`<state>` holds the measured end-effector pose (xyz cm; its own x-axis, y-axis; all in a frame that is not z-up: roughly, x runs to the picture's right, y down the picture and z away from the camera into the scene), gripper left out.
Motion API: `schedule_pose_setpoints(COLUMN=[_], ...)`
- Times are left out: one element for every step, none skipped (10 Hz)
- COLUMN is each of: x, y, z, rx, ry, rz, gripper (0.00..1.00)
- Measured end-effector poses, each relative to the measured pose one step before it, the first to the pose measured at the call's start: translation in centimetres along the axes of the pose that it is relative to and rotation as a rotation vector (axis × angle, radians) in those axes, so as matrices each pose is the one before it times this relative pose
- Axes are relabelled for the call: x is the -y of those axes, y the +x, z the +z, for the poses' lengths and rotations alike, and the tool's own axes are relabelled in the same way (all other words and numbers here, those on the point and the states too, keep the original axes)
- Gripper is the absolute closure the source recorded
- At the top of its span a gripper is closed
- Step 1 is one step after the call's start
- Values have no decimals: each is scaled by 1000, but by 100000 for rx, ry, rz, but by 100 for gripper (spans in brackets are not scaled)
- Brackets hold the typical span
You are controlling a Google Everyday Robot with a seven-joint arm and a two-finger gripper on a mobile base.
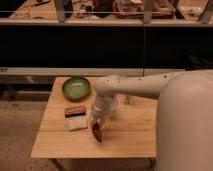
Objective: Place the pepper on the white sponge
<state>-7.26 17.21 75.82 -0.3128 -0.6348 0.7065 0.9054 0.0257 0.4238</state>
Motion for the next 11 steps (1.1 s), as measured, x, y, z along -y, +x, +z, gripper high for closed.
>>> schedule_pose_setpoints(x=[1766, 1019, 678, 438, 427, 262, 167, 142, 117, 127, -23], y=[1736, 1232, 1151, 1241, 1044, 537, 322, 235, 102, 62, 15], z=[154, 270, 322, 434, 527, 419, 499, 445, 373, 473, 410], rx=[-1100, -1015, -1169, -1119, -941, -421, 120, 66, 256, 253, 209], ry=[1567, 1052, 793, 782, 1061, 662, 547, 580, 449, 156, -357], rz=[-2410, -1255, -840, -358, -244, -264, -288, -117, 91, -253, -274], gripper=[77, 77, 77, 77, 77, 77, 77, 74, 66, 57, 55])
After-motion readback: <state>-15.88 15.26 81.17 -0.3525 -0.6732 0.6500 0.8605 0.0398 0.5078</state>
